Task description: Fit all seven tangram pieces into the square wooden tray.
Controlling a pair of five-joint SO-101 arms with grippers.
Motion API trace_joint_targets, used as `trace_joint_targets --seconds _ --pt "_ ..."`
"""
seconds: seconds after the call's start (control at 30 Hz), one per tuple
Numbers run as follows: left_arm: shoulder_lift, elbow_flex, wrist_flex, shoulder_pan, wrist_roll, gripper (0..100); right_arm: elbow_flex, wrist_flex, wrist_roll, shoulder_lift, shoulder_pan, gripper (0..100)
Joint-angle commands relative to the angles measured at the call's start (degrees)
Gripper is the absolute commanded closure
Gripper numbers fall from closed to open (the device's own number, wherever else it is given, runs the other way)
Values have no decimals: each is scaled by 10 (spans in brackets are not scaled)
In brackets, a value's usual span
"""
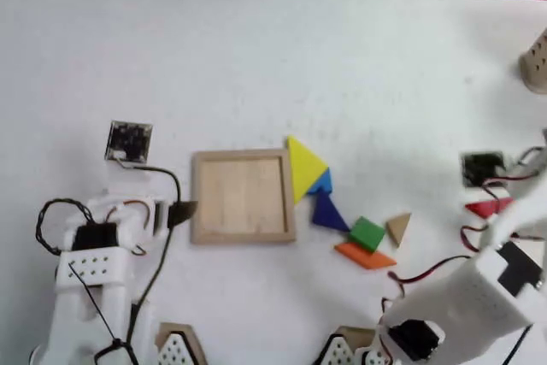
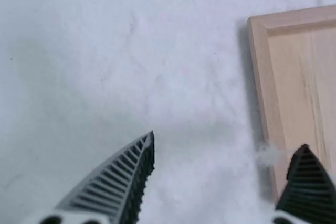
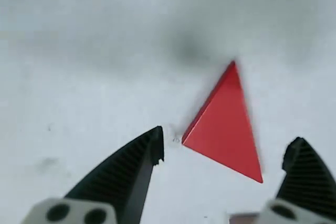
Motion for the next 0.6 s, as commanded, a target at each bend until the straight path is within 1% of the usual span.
trace_joint_targets --seconds 0.0,0.23,0.47,0.57 --pt "-3 -6 -9 7 -6 609 -23 2 81 -22 36 649" --pt "-3 -8 1 7 -7 609 -26 -67 84 62 45 649" --pt "-3 -8 0 7 -7 608 -26 -101 84 75 43 648" --pt "-3 -8 2 7 -24 608 -23 -120 84 76 45 647"
